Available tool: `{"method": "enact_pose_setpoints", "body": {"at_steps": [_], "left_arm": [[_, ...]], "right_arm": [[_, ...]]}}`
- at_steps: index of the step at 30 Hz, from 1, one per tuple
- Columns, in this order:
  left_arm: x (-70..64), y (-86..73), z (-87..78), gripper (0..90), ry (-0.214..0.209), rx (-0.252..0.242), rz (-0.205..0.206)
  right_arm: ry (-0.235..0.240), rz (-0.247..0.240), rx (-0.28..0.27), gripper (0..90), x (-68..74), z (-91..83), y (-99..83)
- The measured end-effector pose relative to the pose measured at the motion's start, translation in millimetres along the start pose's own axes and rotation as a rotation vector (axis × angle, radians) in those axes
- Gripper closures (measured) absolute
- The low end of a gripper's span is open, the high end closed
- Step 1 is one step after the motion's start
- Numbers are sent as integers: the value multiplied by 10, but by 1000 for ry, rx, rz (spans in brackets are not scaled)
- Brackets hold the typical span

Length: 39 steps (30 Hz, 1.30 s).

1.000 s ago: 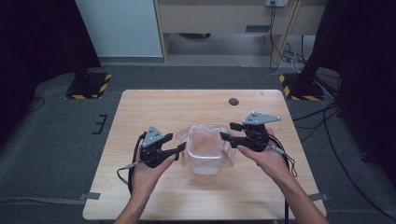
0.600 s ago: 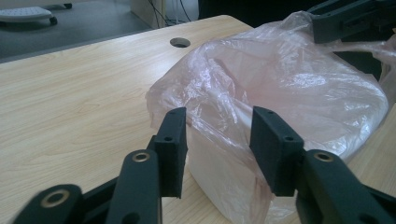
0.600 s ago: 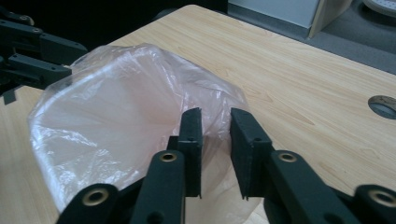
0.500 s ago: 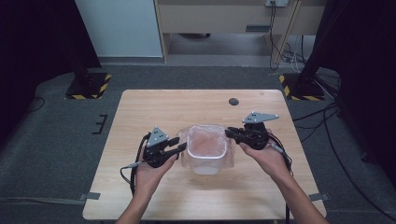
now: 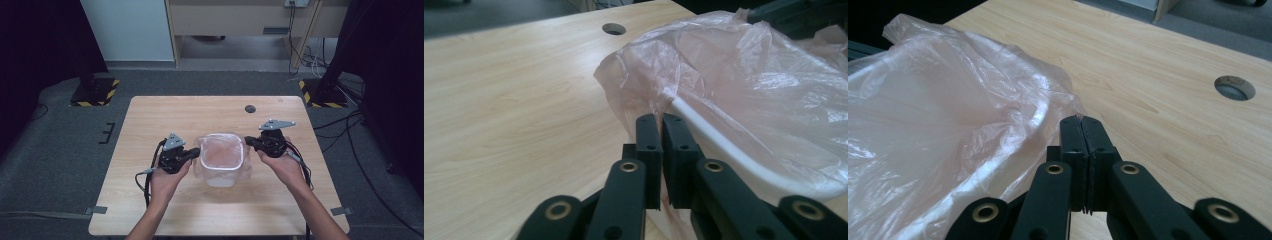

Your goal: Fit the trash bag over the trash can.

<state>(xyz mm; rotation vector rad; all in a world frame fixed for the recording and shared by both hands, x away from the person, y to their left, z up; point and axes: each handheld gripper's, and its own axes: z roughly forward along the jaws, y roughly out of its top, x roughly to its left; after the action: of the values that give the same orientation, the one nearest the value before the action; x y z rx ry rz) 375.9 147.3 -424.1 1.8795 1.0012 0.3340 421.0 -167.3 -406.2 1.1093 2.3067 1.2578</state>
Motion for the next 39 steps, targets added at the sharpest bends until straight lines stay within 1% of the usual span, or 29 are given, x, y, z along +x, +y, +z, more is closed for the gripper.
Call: {"method": "enact_pose_setpoints", "body": {"at_steps": [2, 5, 7, 8, 9, 11, 13, 16, 18, 20, 22, 23, 24, 27, 31, 33, 34, 36, 39], "left_arm": [[27, -6, 24, 887, 2, 3, -8], [78, -9, 69, 894, 4, 8, -30], [103, -6, 98, 896, -4, 2, -60], [112, -3, 112, 896, -6, 3, -64], [121, -1, 126, 897, 1, 3, -64], [136, 6, 151, 896, -8, 4, -79], [139, 16, 160, 895, -1, -5, -83], [138, 25, 159, 891, 9, -33, -80], [149, 30, 172, 887, 13, -45, -88], [163, 33, 204, 886, 14, -41, -94], [188, 34, 248, 887, 8, -36, -114], [200, 35, 263, 888, 5, -32, -122], [214, 29, 296, 888, -6, -28, -143], [219, 13, 341, 891, -7, -3, -144], [196, -32, 400, 892, -9, 51, -131], [178, -55, 411, 892, -4, 73, -116], [180, -68, 410, 892, -6, 86, -109], [182, -90, 415, 892, -11, 98, -112], [188, -117, 415, 891, -24, 110, -121]], "right_arm": [[-1, -1, 9, 895, -1, 34, -8], [6, 1, 18, 895, 0, 85, -14], [11, 3, 25, 898, 3, 119, -17], [10, 2, 25, 899, -1, 136, -19], [15, 3, 28, 900, -4, 150, -18], [18, 8, 32, 900, -16, 178, -22], [29, 12, 34, 900, -26, 203, -27], [29, 9, 48, 900, -30, 248, -46], [32, 12, 54, 900, -35, 267, -60], [33, 18, 50, 900, -45, 273, -70], [35, 23, 47, 900, -51, 276, -76], [36, 26, 45, 900, -52, 276, -79], [38, 24, 40, 899, -53, 275, -79], [37, 24, 23, 889, -53, 266, -79], [25, 30, -9, 804, -56, 256, -67], [24, 39, -16, 817, -63, 265, -62], [24, 35, -17, 837, -71, 273, -61], [29, 39, -7, 875, -82, 306, -63], [45, 51, 1, 900, -102, 363, -69]]}}
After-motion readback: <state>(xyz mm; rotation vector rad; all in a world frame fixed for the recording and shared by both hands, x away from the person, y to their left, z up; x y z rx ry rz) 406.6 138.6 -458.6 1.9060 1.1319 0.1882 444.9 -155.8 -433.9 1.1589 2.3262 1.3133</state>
